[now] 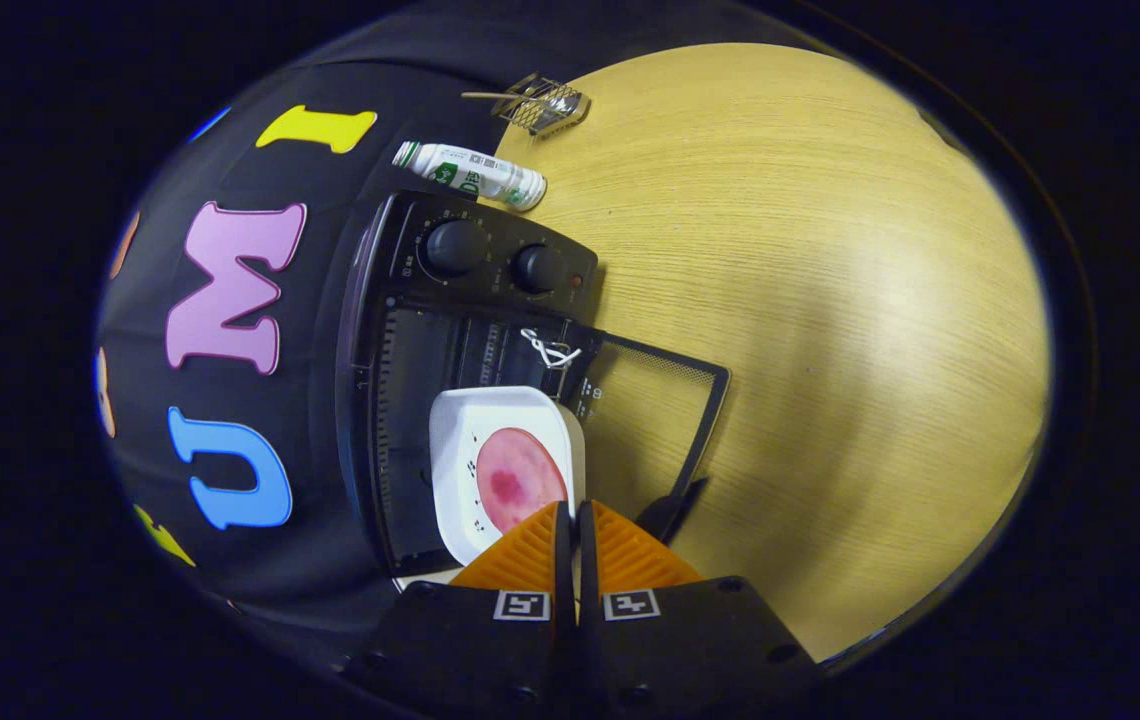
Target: Open the toaster oven, put the food inside, and close the toaster oven door.
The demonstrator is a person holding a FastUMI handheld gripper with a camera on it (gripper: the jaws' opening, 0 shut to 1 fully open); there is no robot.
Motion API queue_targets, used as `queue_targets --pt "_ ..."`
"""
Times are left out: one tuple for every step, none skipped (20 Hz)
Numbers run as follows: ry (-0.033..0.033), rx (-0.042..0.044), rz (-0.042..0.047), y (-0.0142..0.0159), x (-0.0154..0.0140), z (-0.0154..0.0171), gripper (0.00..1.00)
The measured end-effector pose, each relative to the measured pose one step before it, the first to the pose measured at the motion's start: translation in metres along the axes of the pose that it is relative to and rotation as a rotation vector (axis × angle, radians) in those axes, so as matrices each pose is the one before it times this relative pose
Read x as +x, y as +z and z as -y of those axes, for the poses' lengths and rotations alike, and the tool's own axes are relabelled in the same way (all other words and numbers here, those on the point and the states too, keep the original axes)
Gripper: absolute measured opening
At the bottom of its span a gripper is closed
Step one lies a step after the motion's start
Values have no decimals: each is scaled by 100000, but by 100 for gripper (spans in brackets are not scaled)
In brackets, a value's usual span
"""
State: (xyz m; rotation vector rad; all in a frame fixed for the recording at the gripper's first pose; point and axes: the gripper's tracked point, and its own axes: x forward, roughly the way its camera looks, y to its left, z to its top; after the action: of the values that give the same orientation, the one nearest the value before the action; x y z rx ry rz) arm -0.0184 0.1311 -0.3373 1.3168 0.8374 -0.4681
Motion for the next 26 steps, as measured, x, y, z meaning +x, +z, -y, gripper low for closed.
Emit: queue_targets --pt "-312 2759 2077 -146 917 -538 5" --pt "-25 2830 2223 -80 752 -1078 5" --pt "217 2377 2640 70 842 -599 5" --pt "-450 1645 2269 -79 832 -382 5" --pt "-158 1086 1316 -200 703 -462 5" --pt "-401 681 758 -352 638 -360 5" --pt "-3 1559 587 -339 371 -418 5" --pt "34 2233 435 -300 450 -415 5" --pt "-171 2353 349 -301 368 -353 5" --pt "10 1628 -145 -529 252 -327 5" --pt "34 196 -173 -460 294 -261 5" --pt "156 -281 13 -309 231 -185 5" --pt "-70 215 508 -179 146 -106 5" --pt "-412 791 806 -88 64 16 5" --pt "-420 340 488 -129 135 82 5" --pt "-386 -39 -28 -176 151 72 5" --pt "320 181 -200 -142 25 -75 5" --pt "204 182 -488 -94 126 -100 5" --pt "-8 406 -163 -64 103 -2 5" --pt "-251 297 -143 43 -27 26 5" --pt "378 609 -578 19 31 -109 5" --pt "555 332 -1024 -88 117 -139 7" --pt "590 206 -455 -336 -32 -105 9" --pt "-399 -308 -865 -12 15 137 10" --pt "1053 212 -630 -116 -339 -178 10" --pt "855 95 -1160 -196 145 -220 19"
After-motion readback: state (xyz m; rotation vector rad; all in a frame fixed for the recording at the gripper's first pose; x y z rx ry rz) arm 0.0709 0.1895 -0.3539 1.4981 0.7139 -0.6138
